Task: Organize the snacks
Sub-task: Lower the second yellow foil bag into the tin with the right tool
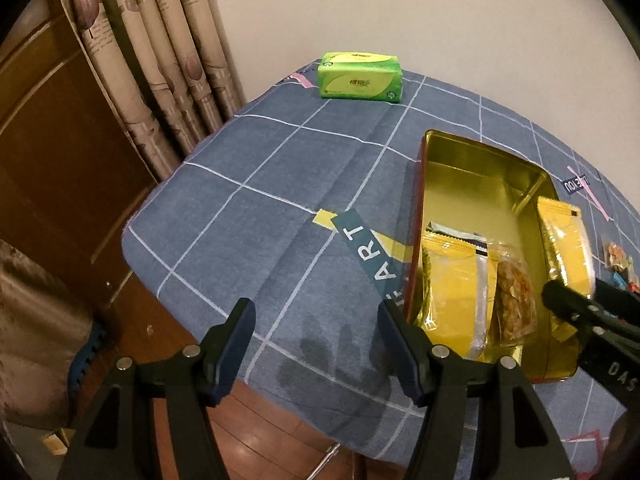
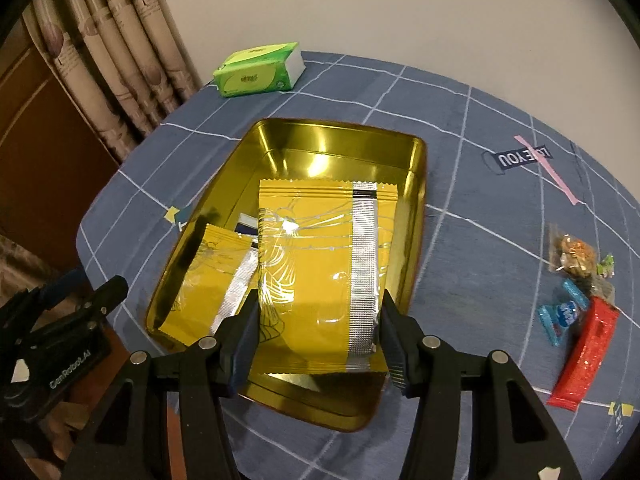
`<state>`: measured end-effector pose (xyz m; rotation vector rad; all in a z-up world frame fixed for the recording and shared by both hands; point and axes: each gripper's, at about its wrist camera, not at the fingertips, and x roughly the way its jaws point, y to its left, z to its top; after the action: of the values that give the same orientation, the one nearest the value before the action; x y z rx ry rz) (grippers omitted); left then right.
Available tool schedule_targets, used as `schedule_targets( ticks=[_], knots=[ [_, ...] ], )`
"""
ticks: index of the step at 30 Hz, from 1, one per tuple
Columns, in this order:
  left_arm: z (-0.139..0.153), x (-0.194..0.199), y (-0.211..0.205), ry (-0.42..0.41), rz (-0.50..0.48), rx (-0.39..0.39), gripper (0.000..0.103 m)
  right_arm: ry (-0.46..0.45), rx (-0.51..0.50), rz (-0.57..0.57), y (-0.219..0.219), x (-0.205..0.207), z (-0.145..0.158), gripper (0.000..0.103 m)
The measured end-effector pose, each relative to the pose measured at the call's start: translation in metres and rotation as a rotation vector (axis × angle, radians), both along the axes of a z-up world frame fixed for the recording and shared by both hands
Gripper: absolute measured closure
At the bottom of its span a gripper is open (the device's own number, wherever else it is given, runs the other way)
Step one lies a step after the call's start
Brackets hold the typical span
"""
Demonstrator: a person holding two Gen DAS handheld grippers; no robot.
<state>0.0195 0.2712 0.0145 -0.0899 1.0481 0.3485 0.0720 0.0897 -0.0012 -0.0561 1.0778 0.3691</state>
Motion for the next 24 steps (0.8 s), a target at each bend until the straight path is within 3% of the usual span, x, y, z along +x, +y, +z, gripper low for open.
schedule_targets(
  ticks=[15, 24],
  knots=[
    [-0.001, 0.0, 0.006, 0.004, 0.008, -0.027, 0.038, 0.076, -0.037, 0.038, 0.012, 0.009, -0.034, 0.052],
    [-0.002, 0.0, 0.004, 0.004, -0.004, -0.034, 0.038, 0.084, -0.043, 0.051, 0.013, 0.009, -0.037, 0.05]
  ],
)
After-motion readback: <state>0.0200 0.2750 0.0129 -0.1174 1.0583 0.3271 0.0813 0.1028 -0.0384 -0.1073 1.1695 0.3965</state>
